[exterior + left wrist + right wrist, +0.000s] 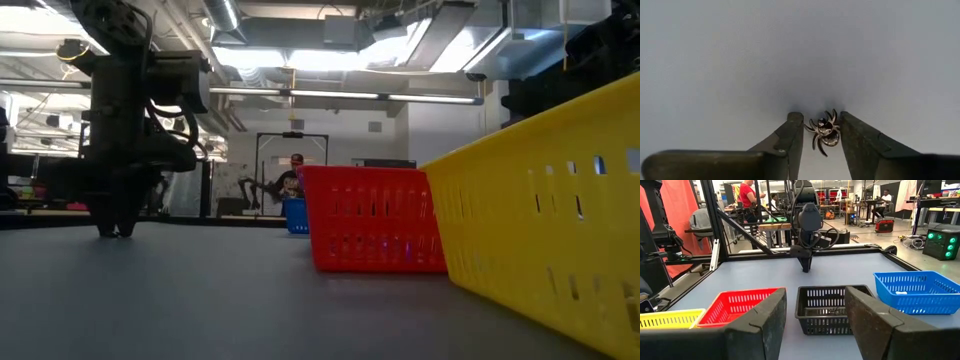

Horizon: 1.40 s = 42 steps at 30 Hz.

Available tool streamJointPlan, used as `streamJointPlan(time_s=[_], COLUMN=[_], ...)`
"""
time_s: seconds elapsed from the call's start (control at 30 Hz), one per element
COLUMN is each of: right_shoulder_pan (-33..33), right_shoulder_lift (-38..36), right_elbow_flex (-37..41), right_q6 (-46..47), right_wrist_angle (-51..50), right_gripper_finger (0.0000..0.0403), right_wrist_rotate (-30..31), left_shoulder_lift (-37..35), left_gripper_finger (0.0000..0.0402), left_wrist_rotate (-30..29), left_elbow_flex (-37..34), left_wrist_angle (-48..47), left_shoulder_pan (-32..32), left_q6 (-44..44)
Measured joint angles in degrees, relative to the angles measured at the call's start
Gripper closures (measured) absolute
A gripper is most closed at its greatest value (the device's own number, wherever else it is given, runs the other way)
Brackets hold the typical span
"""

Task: Sort Halloween decoration
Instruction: Put the black spider toy into the black bin

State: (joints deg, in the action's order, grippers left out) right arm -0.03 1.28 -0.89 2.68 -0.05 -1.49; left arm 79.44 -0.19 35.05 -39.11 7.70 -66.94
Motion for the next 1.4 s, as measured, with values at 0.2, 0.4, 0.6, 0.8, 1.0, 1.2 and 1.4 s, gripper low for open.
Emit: streamJointPlan(time_s=[0.2,0.4,0.6,0.8,1.0,1.2,1.4], right_shoulder_pan=[0.00,0.01,0.00,0.02,0.00,0.00,0.01], right_shoulder_lift=[0.00,0.00,0.00,0.00,0.00,-0.01,-0.02], right_elbow_flex=[0.00,0.00,0.00,0.00,0.00,0.00,0.00], right_q6=[0.02,0.00,0.02,0.02,0.02,0.02,0.01], right_wrist_angle=[0.00,0.00,0.00,0.00,0.00,0.00,0.00], right_gripper_finger=[0.0205,0.0205,0.0205,0.0205,0.0205,0.0205,0.0205], right_wrist_rotate=[-0.01,-0.01,-0.01,-0.01,-0.01,-0.01,-0.01], left_shoulder_lift=[-0.04,-0.07,-0.09,-0.09,-0.02,-0.02,-0.02], left_gripper_finger=[0.0308,0.0326,0.0340,0.0349,0.0367,0.0399,0.0400], left_wrist_rotate=[0.09,0.11,0.11,0.00,0.39,0.72,0.83], left_elbow_flex=[0.00,0.02,0.04,0.57,2.51,2.91,2.91], left_wrist_angle=[-0.22,-0.52,-0.66,-1.08,-0.55,-0.87,-0.87], left_shoulder_pan=[0.00,0.00,0.00,0.00,-0.04,0.00,0.00], left_q6=[0.02,0.07,1.49,2.03,3.65,4.75,4.69])
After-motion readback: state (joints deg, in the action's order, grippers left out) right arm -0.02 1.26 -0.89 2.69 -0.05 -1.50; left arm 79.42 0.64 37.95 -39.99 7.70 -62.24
